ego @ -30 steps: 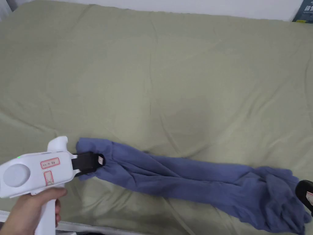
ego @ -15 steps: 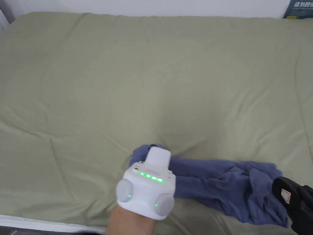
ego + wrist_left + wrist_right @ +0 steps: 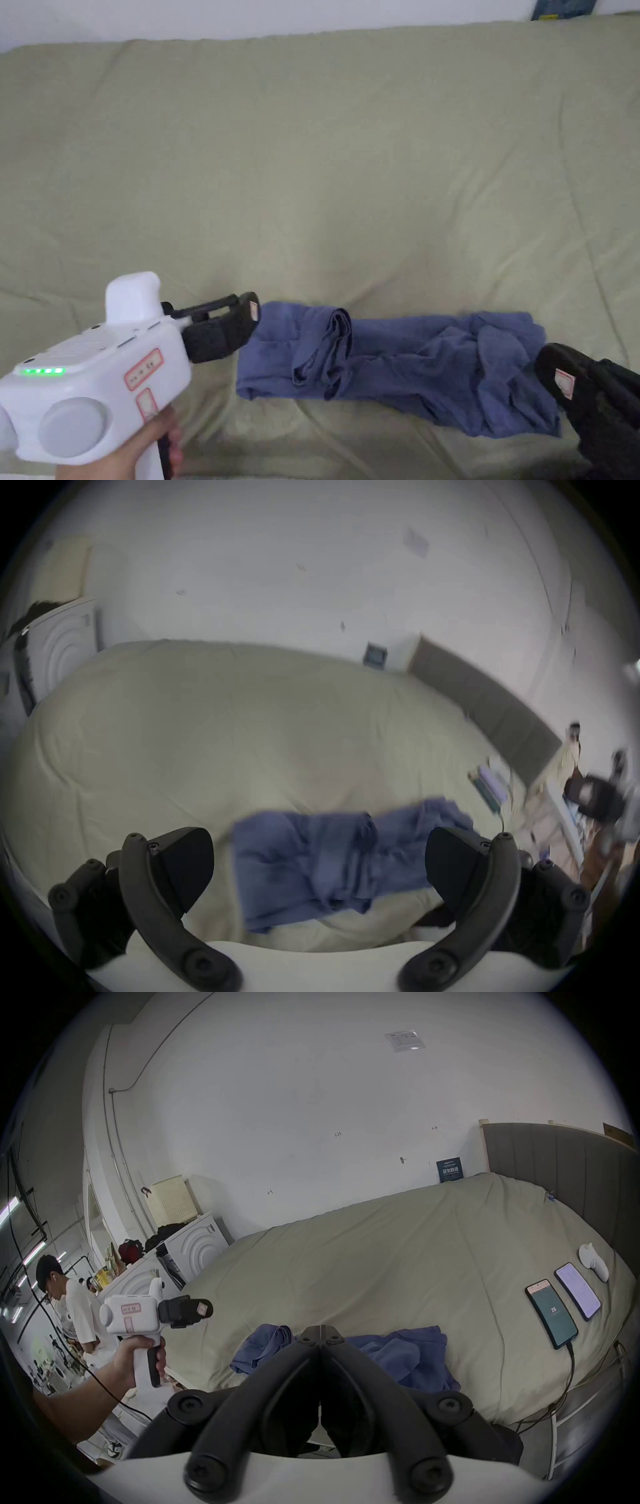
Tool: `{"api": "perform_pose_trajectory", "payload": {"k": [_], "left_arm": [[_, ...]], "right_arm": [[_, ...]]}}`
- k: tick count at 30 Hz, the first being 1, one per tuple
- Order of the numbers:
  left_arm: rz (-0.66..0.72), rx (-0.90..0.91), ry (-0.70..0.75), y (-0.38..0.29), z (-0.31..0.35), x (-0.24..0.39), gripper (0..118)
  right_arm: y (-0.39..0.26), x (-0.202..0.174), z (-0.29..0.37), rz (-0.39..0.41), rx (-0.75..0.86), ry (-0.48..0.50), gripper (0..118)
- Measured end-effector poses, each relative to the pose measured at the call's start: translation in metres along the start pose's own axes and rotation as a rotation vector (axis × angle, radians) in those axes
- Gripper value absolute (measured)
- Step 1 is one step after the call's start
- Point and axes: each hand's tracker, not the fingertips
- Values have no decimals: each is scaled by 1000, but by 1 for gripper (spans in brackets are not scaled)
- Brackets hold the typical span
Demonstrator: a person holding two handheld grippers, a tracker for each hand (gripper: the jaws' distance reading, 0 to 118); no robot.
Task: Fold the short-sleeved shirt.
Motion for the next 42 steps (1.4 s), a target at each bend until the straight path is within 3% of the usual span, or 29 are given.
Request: {"api": "perform_pose_trajectory", "payload": {"k": [1,2,3,8,11,16,18,21,25,26,28,29,30,31,32,33,36,38,42], "left_arm": [[61,-10,-22,-2,-9,-13,101],[96,-16,-47,-5,-16,-17,58],[109,-44,-48,-10,-28,-16,5],[73,-163,-126,-56,-75,40,5],[20,-292,-75,-81,-116,50,5],[-39,-265,-112,-91,-133,96,5],[-57,-263,-159,-92,-124,115,5],[-120,-224,-78,-87,-116,101,5],[-206,-109,-46,-72,-54,88,5],[-226,-114,-16,-72,-48,83,5],[-127,-167,-58,-70,-43,61,9],[-49,-207,-131,-69,-47,47,24],[26,-242,-187,-66,-45,34,70],[95,-262,-194,-63,-45,23,108],[146,-269,-194,-61,-42,12,118],[199,-172,-222,-53,-39,7,118],[478,-209,-297,-48,-46,-36,118],[590,-221,-377,-52,-56,-80,118],[839,-463,-657,-91,-111,-110,118]], "right_arm": [[-1,0,-2,-4,-6,1,0],[-2,-1,-3,-11,-10,4,0],[-2,0,-3,-23,-13,9,0],[-1,1,0,-43,-9,-3,0],[1,4,3,-45,-11,-17,0],[6,9,8,-39,1,-43,0],[6,11,8,-38,2,-47,0],[5,11,6,-36,1,-51,0],[3,9,5,-41,5,-36,0],[2,9,4,-42,1,-32,0],[-2,8,-1,-46,-12,-21,0],[-3,8,-3,-50,-21,-15,0],[-4,7,-5,-52,-31,-7,0],[-4,5,-6,-51,-34,-5,0],[-4,4,-5,-51,-32,-4,0],[-4,3,-4,-52,-30,-1,0],[-4,3,-4,-52,-30,0,0],[-4,4,-7,-51,-41,-5,0],[-2,5,-11,-58,-54,-10,0]]}}
